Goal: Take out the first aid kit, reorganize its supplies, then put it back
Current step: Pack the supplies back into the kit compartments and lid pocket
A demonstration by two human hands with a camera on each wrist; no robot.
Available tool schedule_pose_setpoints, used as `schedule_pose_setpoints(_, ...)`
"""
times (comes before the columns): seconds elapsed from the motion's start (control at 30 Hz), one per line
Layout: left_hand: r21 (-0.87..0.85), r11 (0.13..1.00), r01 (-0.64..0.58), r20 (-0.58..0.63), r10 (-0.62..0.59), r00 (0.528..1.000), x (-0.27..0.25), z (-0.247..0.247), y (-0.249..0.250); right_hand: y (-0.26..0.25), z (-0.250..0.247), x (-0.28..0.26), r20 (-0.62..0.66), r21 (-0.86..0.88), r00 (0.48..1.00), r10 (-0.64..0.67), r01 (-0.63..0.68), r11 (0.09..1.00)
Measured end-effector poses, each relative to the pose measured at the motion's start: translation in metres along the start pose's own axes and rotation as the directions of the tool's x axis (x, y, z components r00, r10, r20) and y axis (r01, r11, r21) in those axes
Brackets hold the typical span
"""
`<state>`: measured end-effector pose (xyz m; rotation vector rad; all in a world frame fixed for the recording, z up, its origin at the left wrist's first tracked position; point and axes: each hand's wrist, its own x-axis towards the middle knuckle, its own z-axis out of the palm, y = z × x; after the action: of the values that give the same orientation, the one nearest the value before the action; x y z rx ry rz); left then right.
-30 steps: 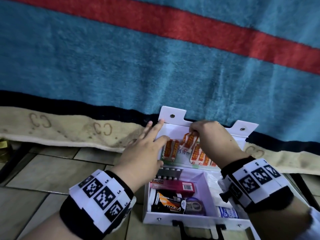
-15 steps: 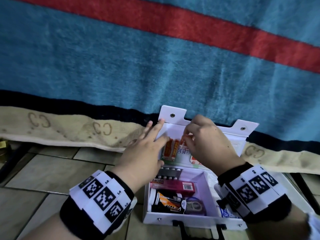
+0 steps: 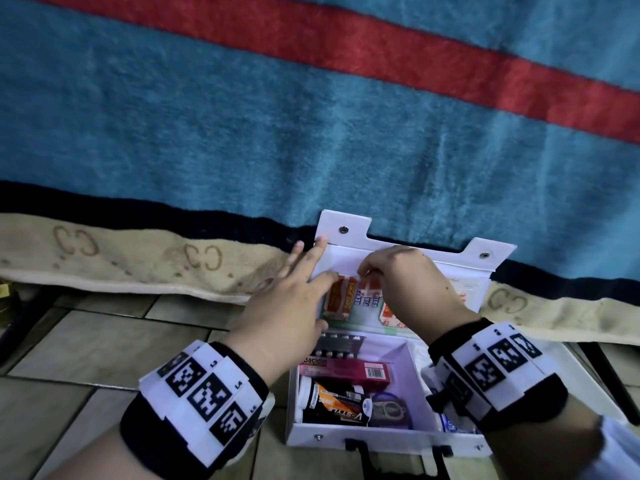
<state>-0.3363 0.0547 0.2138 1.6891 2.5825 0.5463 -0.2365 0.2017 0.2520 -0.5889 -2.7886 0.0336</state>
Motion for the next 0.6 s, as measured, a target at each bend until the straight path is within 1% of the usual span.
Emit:
schedule_pose_setpoints(0.07, -0.002, 1.000, -0.002, 0.000, 0.002, 1.000, 0.000, -0.001, 0.000, 0.002, 0.002, 0.001, -0.027, 0.111, 0.997, 0.065, -0.062, 0.992)
schedule_pose_setpoints(0.13, -0.008, 1.000, -0.003, 0.001, 0.003, 1.000, -0.001, -0.001, -0.001, 0.003, 0.002, 0.000, -0.058, 0.258, 0.987, 0.152, -0.132, 0.957)
schedule_pose_setpoints(0.2, -0.007, 1.000, -0.003, 0.004, 0.003, 1.000, -0.001, 0.000, -0.001, 0.002, 0.002, -0.002, -0.045, 0.298, 0.982, 0.185, -0.164, 0.940)
schedule_pose_setpoints(0.33, -0.010, 1.000, -0.003, -0.002, 0.003, 1.000, 0.000, 0.000, 0.000, 0.001, 0.000, -0.003, 0.056, 0.211, 0.987, 0.148, -0.157, 0.965)
schedule_pose_setpoints(0.4, -0.011, 1.000, -0.001, -0.001, 0.001, 1.000, 0.000, 0.000, 0.000, -0.002, -0.004, -0.003, 0.065, 0.163, 0.992, 0.109, -0.119, 0.980)
schedule_pose_setpoints(0.53, -0.002, 1.000, -0.002, -0.001, 0.002, 1.000, -0.001, 0.000, 0.000, -0.007, -0.001, -0.004, 0.064, 0.003, 0.997, 0.031, -0.031, 1.000)
schedule_pose_setpoints(0.6, -0.001, 1.000, -0.003, -0.006, 0.003, 1.000, 0.000, 0.000, 0.000, -0.008, 0.000, -0.004, 0.064, -0.019, 0.998, -0.009, 0.011, 1.000)
